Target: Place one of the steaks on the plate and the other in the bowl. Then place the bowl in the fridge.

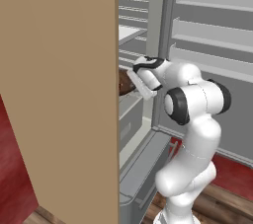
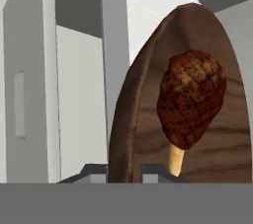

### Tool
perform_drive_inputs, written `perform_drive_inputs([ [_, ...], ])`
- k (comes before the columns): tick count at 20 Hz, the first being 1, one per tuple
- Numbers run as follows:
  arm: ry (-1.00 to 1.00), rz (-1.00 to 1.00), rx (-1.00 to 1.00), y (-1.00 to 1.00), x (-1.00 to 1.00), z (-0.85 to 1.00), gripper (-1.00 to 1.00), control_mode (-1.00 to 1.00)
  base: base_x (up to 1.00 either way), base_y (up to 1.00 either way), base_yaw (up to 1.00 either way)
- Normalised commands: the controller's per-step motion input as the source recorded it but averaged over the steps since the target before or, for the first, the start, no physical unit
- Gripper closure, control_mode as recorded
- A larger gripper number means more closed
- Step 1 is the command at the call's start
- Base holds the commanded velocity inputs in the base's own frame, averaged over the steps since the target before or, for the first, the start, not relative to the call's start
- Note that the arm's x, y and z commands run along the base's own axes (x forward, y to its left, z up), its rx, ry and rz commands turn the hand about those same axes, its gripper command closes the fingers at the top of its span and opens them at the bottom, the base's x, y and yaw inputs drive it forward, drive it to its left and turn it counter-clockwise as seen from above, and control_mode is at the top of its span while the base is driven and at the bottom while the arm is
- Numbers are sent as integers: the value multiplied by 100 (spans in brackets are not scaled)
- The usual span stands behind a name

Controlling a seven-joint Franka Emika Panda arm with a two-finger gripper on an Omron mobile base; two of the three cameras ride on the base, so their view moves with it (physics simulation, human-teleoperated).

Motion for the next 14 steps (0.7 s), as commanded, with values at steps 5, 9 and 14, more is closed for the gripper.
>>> perform_drive_inputs([
  [5, 0, 0, 0, 16, 47, -13, 100, -100, 0, 0, 0],
  [9, 0, 0, -2, 16, 27, -18, 100, -100, 0, 0, 0],
  [14, 0, -2, -8, 14, 17, -21, 100, -100, 0, 0, 0],
])
